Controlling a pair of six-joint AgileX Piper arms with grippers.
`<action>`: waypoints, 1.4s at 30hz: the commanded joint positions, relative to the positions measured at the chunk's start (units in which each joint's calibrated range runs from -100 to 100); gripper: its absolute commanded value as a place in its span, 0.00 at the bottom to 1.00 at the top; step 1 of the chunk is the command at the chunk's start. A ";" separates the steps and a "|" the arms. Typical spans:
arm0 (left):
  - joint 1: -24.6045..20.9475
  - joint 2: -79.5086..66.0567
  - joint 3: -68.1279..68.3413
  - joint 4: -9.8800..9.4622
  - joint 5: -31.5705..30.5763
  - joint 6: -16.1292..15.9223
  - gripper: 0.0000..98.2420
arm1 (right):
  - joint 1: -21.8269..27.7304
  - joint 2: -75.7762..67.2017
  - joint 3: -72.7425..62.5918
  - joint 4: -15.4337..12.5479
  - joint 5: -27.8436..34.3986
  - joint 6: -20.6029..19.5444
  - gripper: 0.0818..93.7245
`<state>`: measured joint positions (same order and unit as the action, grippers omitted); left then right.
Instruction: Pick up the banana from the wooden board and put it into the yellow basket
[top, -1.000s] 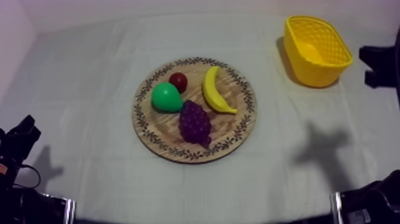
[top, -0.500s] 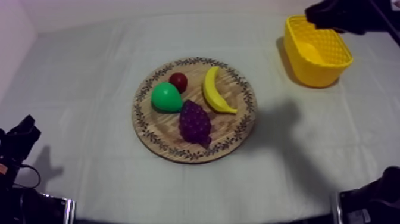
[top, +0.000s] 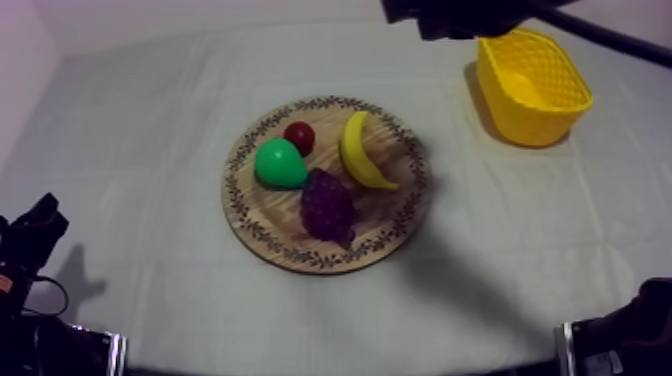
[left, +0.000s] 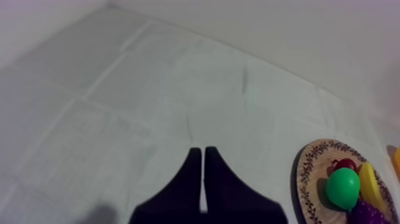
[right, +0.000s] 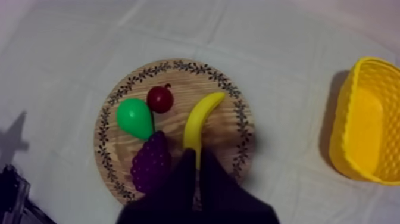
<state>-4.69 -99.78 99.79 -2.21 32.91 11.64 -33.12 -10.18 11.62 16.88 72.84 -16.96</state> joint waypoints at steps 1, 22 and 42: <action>0.02 -0.05 -0.01 0.03 0.00 0.00 0.00 | -0.49 3.53 -2.81 0.48 2.49 -0.51 0.00; 0.02 -0.05 -0.01 0.03 0.00 0.01 0.00 | -0.15 12.71 -15.74 -0.05 14.69 0.10 0.15; 0.02 -0.05 -0.01 0.03 0.00 -0.01 0.00 | -0.29 15.26 -12.97 -2.65 12.89 1.36 0.69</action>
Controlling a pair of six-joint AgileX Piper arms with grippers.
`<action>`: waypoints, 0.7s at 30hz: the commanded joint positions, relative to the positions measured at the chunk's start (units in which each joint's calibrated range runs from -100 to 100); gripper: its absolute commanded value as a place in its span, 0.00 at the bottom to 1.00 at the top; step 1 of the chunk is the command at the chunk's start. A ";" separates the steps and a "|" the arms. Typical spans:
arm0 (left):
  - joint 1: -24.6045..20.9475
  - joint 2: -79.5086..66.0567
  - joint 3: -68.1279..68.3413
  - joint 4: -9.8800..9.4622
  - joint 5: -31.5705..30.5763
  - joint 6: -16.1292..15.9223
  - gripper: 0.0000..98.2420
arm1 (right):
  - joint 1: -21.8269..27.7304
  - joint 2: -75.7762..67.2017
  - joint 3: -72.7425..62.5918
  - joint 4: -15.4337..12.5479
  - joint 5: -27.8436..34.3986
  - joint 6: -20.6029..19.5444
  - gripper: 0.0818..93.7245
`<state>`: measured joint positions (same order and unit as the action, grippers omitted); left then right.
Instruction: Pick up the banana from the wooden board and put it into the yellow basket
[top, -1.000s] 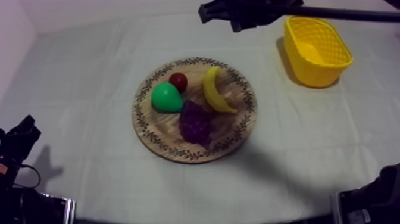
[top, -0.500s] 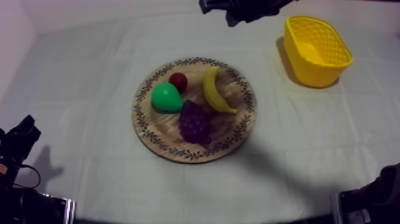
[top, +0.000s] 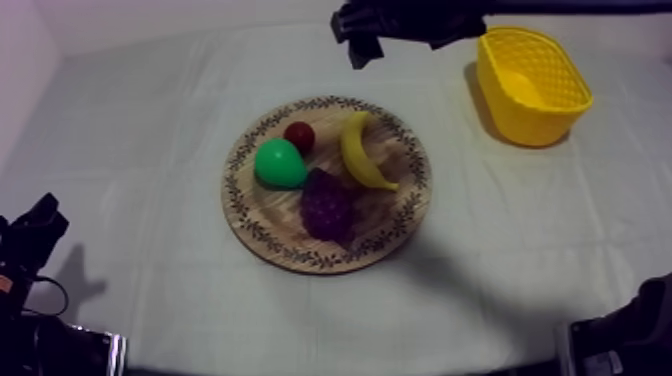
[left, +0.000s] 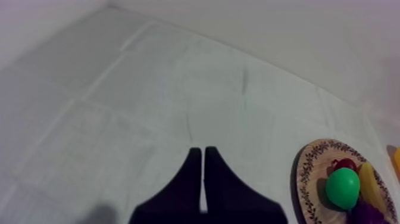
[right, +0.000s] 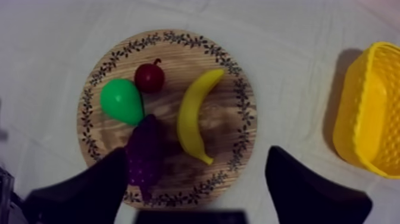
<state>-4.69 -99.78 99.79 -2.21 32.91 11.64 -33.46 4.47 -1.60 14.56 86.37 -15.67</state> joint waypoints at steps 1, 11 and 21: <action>0.02 -0.05 -0.01 0.03 0.00 0.00 0.00 | 0.08 1.32 0.63 -0.49 -1.18 0.16 0.69; 0.02 -0.05 -0.01 0.03 0.00 0.01 0.00 | 0.90 11.28 4.49 -2.54 -7.41 -0.25 0.66; 0.02 -0.05 -0.01 0.03 0.00 0.01 0.00 | 2.09 21.91 1.04 -3.81 -10.92 -0.59 0.63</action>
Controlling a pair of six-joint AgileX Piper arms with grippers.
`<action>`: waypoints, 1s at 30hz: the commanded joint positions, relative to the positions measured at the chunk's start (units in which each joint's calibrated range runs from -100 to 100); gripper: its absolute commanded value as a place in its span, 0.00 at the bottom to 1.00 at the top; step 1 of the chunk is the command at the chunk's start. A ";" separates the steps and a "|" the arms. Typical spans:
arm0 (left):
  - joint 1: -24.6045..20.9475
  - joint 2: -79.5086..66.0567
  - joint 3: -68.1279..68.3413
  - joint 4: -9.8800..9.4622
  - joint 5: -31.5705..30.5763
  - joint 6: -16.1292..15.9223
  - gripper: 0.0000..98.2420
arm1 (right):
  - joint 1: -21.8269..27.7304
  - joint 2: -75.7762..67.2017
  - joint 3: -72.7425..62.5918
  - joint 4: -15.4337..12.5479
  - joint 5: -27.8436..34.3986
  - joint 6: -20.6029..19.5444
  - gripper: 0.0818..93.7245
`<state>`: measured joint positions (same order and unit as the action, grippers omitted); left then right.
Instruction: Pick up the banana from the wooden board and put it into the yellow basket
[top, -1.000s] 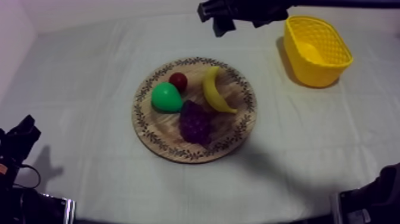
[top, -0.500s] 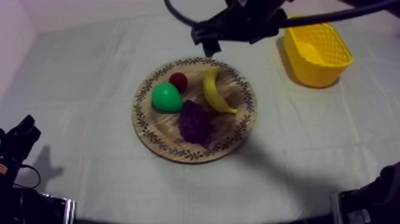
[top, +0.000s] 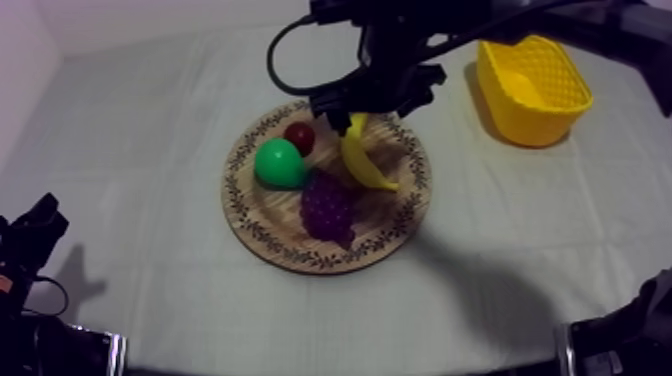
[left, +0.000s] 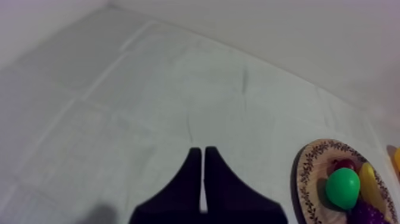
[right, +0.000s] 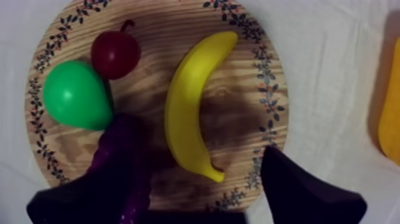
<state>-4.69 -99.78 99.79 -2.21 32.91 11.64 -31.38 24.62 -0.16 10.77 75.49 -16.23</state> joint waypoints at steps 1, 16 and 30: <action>0.02 -0.05 -0.01 0.03 0.00 0.00 0.00 | 0.07 2.94 -0.98 -0.09 -0.25 -0.06 0.62; 0.02 -0.05 -0.01 0.03 0.00 -0.01 0.00 | 1.12 16.29 -10.50 -0.85 -1.27 0.44 0.59; 0.02 -0.05 -0.01 0.03 0.00 0.01 0.00 | 0.78 22.27 -14.84 -0.59 -0.05 0.51 0.27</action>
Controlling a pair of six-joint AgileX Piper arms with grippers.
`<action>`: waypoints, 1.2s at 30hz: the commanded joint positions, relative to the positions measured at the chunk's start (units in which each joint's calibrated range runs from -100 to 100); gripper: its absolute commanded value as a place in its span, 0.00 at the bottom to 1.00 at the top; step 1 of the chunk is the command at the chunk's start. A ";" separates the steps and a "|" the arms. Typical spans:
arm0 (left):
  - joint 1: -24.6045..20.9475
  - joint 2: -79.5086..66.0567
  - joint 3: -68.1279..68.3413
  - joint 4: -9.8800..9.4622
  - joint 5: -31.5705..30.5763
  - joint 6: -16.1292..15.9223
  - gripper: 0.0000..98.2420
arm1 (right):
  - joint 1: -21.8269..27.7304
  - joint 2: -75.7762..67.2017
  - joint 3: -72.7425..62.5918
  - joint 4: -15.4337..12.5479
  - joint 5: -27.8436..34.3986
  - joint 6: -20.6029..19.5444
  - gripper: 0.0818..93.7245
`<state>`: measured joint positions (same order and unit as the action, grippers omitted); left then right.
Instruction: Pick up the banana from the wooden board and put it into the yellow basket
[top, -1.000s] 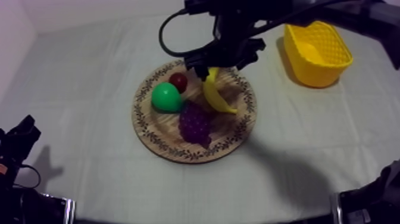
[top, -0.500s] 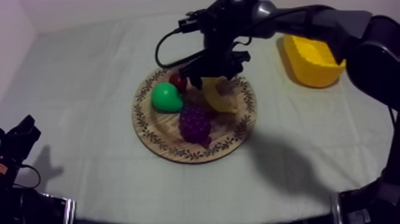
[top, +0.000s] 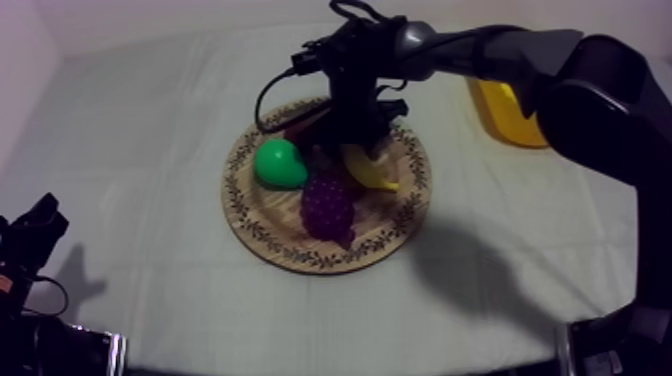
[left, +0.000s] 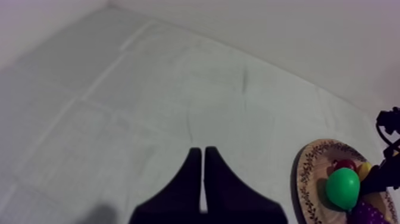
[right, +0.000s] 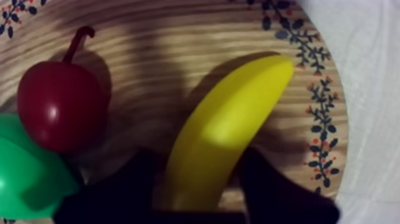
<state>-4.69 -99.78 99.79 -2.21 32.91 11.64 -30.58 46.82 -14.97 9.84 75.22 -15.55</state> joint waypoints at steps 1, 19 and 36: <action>0.02 -0.05 -0.01 0.03 0.00 0.01 0.00 | -0.03 0.22 -0.12 0.43 0.26 -0.22 0.22; 0.02 -0.05 -0.01 0.03 0.00 0.00 0.00 | 2.24 -18.24 7.61 3.70 0.34 -0.66 0.09; 0.02 -0.05 -0.01 0.03 0.00 0.01 0.00 | 16.24 -32.45 7.07 9.19 -2.45 0.02 0.09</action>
<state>-4.69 -99.78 99.79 -2.21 32.91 11.64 -16.44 14.36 -7.88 18.78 73.29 -15.52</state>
